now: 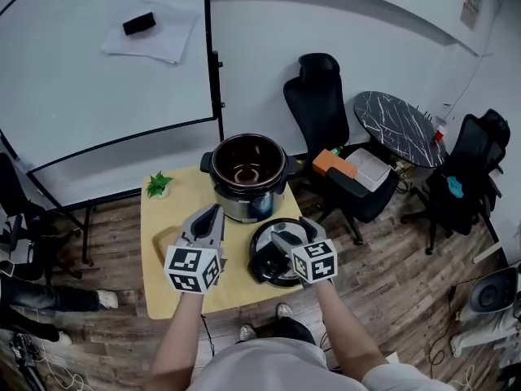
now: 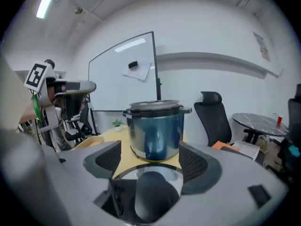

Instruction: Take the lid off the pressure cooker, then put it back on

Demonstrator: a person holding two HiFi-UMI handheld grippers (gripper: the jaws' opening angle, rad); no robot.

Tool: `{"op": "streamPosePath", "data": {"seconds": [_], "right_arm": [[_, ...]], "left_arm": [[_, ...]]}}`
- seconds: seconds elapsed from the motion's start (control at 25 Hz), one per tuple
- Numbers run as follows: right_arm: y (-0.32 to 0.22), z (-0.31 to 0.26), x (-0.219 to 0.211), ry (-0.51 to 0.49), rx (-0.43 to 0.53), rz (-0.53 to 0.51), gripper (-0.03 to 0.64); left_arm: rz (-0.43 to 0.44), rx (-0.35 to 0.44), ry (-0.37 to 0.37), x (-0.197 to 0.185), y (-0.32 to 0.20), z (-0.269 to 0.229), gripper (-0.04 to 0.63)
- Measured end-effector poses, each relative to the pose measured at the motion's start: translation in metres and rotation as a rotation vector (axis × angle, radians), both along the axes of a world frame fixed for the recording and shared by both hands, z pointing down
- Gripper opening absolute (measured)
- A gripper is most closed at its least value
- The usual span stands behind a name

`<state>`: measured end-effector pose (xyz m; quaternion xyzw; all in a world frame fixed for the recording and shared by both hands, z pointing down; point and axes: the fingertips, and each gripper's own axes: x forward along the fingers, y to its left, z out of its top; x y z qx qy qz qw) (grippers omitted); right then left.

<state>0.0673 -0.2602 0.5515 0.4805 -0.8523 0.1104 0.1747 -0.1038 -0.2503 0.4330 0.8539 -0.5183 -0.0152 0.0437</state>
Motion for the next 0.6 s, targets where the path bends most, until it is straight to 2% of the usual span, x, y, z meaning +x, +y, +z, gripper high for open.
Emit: {"op": "streamPosePath", "data": {"seconds": [0.28, 0.36, 0.6], "right_arm": [[-0.004, -0.100, 0.005, -0.088, 0.223, 0.002, 0.312], [-0.003, -0.126, 0.006, -0.104, 0.282, -0.002, 0.268], [0.000, -0.177, 0.011, -0.105, 0.411, 0.011, 0.081]], "left_arm": [[-0.024, 0.012, 0.008, -0.007, -0.004, -0.015, 0.017], [-0.026, 0.018, 0.010, -0.007, -0.005, -0.021, 0.017], [-0.024, 0.041, 0.006, -0.005, -0.006, -0.038, 0.017]]}}
